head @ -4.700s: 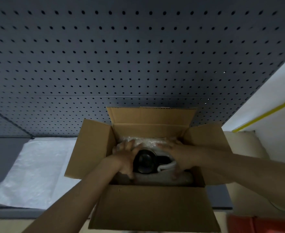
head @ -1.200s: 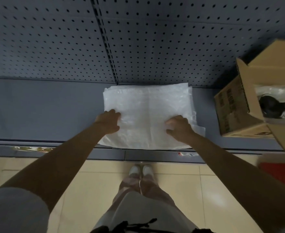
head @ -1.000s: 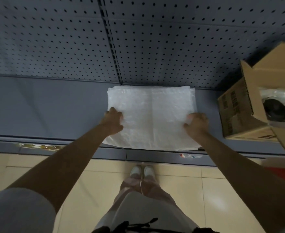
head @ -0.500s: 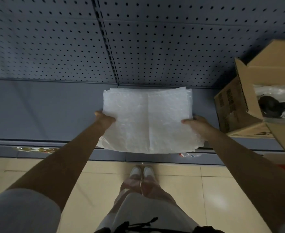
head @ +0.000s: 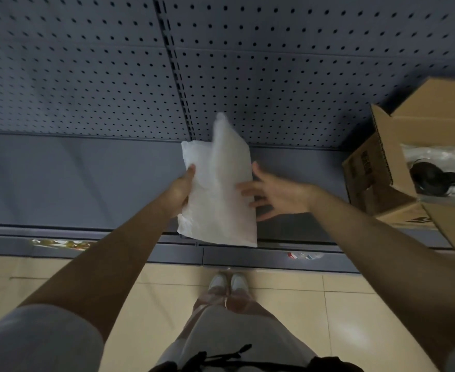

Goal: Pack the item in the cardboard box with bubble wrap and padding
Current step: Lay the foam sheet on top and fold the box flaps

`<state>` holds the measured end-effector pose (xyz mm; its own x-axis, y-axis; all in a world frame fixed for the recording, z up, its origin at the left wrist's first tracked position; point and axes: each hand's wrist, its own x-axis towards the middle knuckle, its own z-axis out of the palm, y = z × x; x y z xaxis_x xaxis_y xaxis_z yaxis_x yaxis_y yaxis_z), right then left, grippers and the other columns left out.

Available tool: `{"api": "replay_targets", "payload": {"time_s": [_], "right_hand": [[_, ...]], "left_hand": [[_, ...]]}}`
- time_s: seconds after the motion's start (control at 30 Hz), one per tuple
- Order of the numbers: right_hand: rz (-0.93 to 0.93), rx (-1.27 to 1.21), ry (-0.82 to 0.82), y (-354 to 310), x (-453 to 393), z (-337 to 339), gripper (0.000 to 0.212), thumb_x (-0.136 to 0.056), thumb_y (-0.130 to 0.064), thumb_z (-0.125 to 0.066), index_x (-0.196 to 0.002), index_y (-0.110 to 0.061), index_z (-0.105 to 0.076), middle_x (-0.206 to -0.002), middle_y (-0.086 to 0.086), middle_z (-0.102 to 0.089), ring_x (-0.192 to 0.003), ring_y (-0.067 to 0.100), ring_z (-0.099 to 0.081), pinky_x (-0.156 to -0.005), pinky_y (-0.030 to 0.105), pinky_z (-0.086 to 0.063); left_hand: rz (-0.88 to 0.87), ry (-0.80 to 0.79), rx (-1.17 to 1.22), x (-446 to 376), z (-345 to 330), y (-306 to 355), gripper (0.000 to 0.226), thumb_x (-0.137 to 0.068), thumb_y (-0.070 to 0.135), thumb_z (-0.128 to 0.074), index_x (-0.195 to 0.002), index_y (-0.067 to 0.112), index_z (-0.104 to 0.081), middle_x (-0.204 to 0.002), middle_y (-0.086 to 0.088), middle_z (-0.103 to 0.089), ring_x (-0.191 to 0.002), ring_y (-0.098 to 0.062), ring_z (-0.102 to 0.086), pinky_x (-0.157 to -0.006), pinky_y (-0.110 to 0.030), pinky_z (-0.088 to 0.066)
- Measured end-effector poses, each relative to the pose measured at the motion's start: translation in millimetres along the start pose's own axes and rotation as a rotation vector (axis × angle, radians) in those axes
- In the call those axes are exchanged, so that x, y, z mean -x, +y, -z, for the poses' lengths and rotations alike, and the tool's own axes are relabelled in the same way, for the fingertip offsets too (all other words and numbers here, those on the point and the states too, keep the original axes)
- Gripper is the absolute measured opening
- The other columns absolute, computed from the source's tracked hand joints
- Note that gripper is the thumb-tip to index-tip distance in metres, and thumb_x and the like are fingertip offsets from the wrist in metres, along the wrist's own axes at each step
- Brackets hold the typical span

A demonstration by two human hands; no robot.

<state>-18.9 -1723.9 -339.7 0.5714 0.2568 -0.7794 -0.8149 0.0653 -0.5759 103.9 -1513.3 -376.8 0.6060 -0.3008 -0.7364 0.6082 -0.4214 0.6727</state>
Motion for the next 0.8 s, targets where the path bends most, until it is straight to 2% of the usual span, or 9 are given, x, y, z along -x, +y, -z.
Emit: {"api": "replay_targets", "payload": {"time_s": [0.1, 0.2, 0.27, 0.37, 0.43, 0.5, 0.6, 0.7, 0.8], "right_hand": [[-0.014, 0.282, 0.022, 1.1, -19.9, -40.8, 0.072, -0.086, -0.073, -0.025, -0.146, -0.034, -0.033, -0.159, -0.007, -0.013, -0.144, 0.025, -0.018, -0.114, 0.046, -0.027], [0.079, 0.388, 0.108, 5.2, -30.5, -62.7, 0.061, -0.097, -0.054, -0.03, -0.148, -0.022, -0.028, -0.158, -0.001, -0.021, -0.144, 0.019, -0.022, -0.109, 0.027, -0.022], [0.115, 0.417, 0.133, 10.0, -37.5, -63.5, 0.054, -0.099, -0.044, -0.036, -0.146, -0.019, -0.033, -0.155, 0.001, -0.027, -0.142, 0.018, -0.026, -0.1, 0.017, -0.021], [0.129, 0.478, 0.183, 15.5, -40.9, -60.0, 0.05, -0.098, -0.035, -0.046, -0.143, -0.017, -0.039, -0.152, 0.003, -0.031, -0.141, 0.019, -0.028, -0.103, 0.015, -0.02], [0.157, 0.549, 0.224, 19.4, -43.0, -55.1, 0.052, -0.095, -0.035, -0.052, -0.142, -0.015, -0.042, -0.152, 0.005, -0.031, -0.141, 0.021, -0.029, -0.113, 0.022, -0.021], [0.182, 0.556, 0.328, 23.3, -44.3, -46.4, 0.051, -0.092, -0.033, -0.058, -0.138, -0.013, -0.047, -0.148, 0.005, -0.036, -0.137, 0.021, -0.035, -0.112, 0.025, -0.026], [0.178, 0.601, 0.646, 34.1, -46.1, -24.1, 0.052, -0.086, -0.039, -0.064, -0.131, -0.017, -0.052, -0.14, 0.006, -0.048, -0.128, 0.025, -0.046, -0.107, 0.035, -0.038], [0.16, 0.311, 0.885, 47.2, -38.5, -4.4, 0.064, -0.083, -0.044, -0.065, -0.136, -0.015, -0.044, -0.138, 0.008, -0.049, -0.123, 0.028, -0.05, -0.104, 0.042, -0.043], [0.129, -0.173, 0.879, 57.0, -30.9, 7.5, 0.085, -0.078, -0.054, -0.066, -0.145, -0.017, -0.028, -0.145, 0.007, -0.041, -0.128, 0.028, -0.044, -0.104, 0.045, -0.041]], "left_hand": [[-0.027, -0.073, 0.035, -1.2, 0.1, 3.7, 0.09, -0.081, 0.081, -0.021, -0.131, 0.016, -0.057, -0.128, -0.012, -0.062, -0.118, -0.029, -0.058, -0.106, -0.049, -0.042], [-0.008, -0.156, 0.015, 2.7, 3.9, 3.0, 0.099, -0.063, 0.09, -0.04, -0.132, 0.021, -0.055, -0.129, -0.009, -0.062, -0.12, -0.027, -0.056, -0.107, -0.049, -0.041], [-0.018, -0.165, -0.029, 5.7, 4.9, -0.3, 0.071, -0.079, 0.064, -0.06, -0.133, 0.018, -0.052, -0.127, -0.008, -0.062, -0.119, -0.028, -0.057, -0.102, -0.048, -0.045], [-0.036, -0.158, -0.029, 3.7, 0.7, -7.0, 0.039, -0.093, 0.009, -0.055, -0.131, 0.005, -0.05, -0.125, -0.018, -0.06, -0.112, -0.034, -0.057, -0.084, -0.042, -0.051], [-0.029, -0.116, 0.024, 5.9, -2.0, -10.1, 0.031, -0.091, 0.0, -0.05, -0.122, 0.002, -0.055, -0.117, -0.02, -0.06, -0.106, -0.034, -0.057, -0.076, -0.038, -0.051], [0.0, -0.084, 0.092, 8.3, -5.2, -14.8, 0.015, -0.092, 0.0, -0.049, -0.1, 0.006, -0.059, -0.101, -0.015, -0.061, -0.09, -0.029, -0.059, -0.071, -0.036, -0.05], [0.031, -0.056, 0.254, 9.8, -12.3, -26.5, 0.014, -0.09, 0.0, -0.051, -0.09, 0.013, -0.058, -0.097, -0.011, -0.059, -0.084, -0.024, -0.057, -0.079, -0.037, -0.049], [0.042, 0.001, 0.487, 15.8, -23.0, -36.5, 0.017, -0.087, -0.002, -0.054, -0.092, 0.013, -0.058, -0.1, -0.008, -0.062, -0.09, -0.024, -0.058, -0.084, -0.036, -0.05], [0.034, 0.003, 0.7, 24.1, -38.2, -41.1, 0.02, -0.088, -0.005, -0.051, -0.089, 0.013, -0.06, -0.094, -0.005, -0.061, -0.09, -0.023, -0.057, -0.084, -0.032, -0.049]]}}
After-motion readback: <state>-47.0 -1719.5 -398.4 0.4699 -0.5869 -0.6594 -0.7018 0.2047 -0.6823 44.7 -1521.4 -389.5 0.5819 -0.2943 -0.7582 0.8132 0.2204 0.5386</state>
